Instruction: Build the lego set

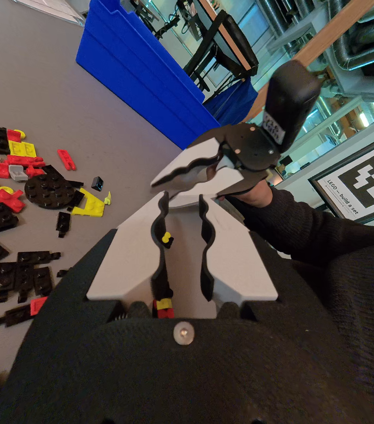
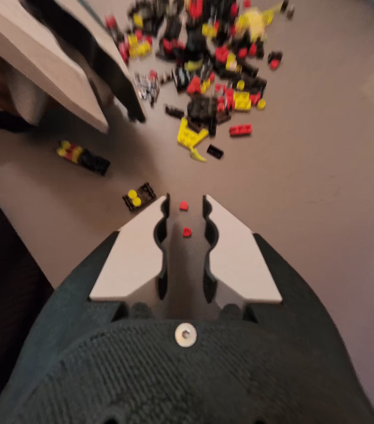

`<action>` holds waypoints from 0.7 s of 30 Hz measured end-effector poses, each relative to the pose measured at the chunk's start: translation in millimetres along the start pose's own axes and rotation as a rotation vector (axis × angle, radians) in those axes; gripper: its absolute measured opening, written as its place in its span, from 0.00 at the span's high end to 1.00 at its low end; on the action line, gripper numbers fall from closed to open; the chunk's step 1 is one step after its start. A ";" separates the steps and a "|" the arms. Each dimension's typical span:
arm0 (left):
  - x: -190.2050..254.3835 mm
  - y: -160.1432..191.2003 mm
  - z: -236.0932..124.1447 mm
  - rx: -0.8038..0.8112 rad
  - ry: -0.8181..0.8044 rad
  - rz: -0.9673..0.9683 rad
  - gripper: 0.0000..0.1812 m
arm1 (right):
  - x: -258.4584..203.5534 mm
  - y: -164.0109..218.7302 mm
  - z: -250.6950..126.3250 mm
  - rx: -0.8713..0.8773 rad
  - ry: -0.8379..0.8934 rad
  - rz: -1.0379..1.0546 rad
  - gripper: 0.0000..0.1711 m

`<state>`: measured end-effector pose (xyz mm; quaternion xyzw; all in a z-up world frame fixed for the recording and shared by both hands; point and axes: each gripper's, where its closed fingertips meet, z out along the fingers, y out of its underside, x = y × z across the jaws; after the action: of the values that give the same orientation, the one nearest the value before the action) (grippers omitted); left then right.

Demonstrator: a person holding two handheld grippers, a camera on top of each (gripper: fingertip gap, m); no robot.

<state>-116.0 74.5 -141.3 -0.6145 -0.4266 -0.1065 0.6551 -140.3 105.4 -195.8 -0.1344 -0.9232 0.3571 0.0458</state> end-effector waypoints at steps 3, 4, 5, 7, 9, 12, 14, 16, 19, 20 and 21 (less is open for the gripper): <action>-0.7 -0.7 -0.4 0.001 -0.005 0.011 0.87 | 1.2 -41.9 -31.6 0.274 0.034 0.003 0.89; -1.1 -0.6 -0.5 0.000 -0.007 0.015 0.87 | 5.6 -49.1 -41.3 0.328 0.080 -0.026 0.94; -1.6 -0.5 -0.5 -0.001 -0.011 0.020 0.87 | 10.8 -51.3 -46.7 0.349 0.132 -0.058 0.96; -2.5 0.2 -0.1 -0.006 -0.016 0.034 0.87 | 16.2 -48.0 -46.5 0.350 0.188 -0.100 0.84; -3.2 1.3 0.3 -0.017 -0.023 0.052 0.87 | 16.2 -44.3 -41.8 0.344 0.185 -0.095 0.66; -5.5 -0.9 -1.0 -0.010 -0.057 0.103 0.82 | 18.8 -47.2 -41.7 0.344 0.173 -0.068 0.58; -5.0 -2.4 -2.4 -0.008 -0.069 0.151 0.82 | 25.7 -51.8 -49.3 0.384 0.204 -0.070 0.65; -2.6 -0.1 -3.7 -0.033 -0.066 0.199 0.89 | 32.7 -54.3 -58.6 0.422 0.231 -0.043 0.71; 7.1 -1.8 -5.5 -0.024 -0.039 0.253 1.00 | 31.3 -63.4 -76.4 0.497 0.235 -0.005 1.00; 10.0 -2.1 -5.3 -0.023 -0.035 0.268 1.00 | 35.1 -62.9 -79.3 0.482 0.282 -0.013 1.00; 12.1 -1.8 -5.1 -0.025 -0.036 0.288 1.00 | 37.6 -61.6 -79.8 0.460 0.329 -0.041 1.00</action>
<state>-107.6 74.1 -131.0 -0.6794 -0.3443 -0.0055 0.6479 -175.3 124.0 -95.8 -0.1581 -0.8006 0.5296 0.2314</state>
